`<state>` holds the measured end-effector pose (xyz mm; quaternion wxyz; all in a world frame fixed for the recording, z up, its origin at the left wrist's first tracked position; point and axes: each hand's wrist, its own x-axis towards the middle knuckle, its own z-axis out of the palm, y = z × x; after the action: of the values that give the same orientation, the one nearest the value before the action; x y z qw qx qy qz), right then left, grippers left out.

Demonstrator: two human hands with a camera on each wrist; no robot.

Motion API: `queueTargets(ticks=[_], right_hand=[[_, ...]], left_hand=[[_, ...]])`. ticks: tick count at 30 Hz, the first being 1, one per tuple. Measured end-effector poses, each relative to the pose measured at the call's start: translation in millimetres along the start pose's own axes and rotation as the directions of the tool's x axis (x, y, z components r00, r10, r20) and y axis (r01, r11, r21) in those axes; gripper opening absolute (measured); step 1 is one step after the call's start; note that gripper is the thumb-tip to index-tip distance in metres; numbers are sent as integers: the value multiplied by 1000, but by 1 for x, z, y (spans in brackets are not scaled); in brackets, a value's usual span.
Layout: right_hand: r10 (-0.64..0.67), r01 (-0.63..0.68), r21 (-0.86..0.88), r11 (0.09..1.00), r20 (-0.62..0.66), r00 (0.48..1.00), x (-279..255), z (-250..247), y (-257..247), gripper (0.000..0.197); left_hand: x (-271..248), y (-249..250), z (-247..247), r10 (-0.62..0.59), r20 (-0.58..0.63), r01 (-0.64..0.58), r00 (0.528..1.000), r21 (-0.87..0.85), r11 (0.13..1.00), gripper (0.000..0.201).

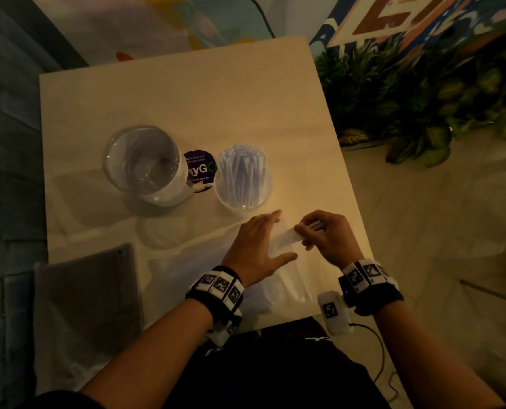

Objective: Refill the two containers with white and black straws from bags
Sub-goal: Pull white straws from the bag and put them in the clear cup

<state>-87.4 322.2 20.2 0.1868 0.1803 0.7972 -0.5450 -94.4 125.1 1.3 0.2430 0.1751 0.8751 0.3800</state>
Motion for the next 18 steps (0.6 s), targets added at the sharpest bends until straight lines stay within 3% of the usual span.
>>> queueTargets(ticks=[7,11,14,18], right_hand=[[-153,157,-214,964,36,988,-14,-15,-35,6],[-304,301,-371,878,53,951,-21,-12,-54,2],[-358,339,-429,837,37,933,-23,-9,-62,4],[-424,404,-399,823,39,905,-26,-13,-71,17]], left_hand=[[22,9,16,37,33,-39,999,64,997,88],[34,20,25,89,-63,-90,994,-6,996,48],[40,30,24,137,-174,-148,975,-51,988,12],[43,32,20,49,-68,-63,996,-219,974,18]])
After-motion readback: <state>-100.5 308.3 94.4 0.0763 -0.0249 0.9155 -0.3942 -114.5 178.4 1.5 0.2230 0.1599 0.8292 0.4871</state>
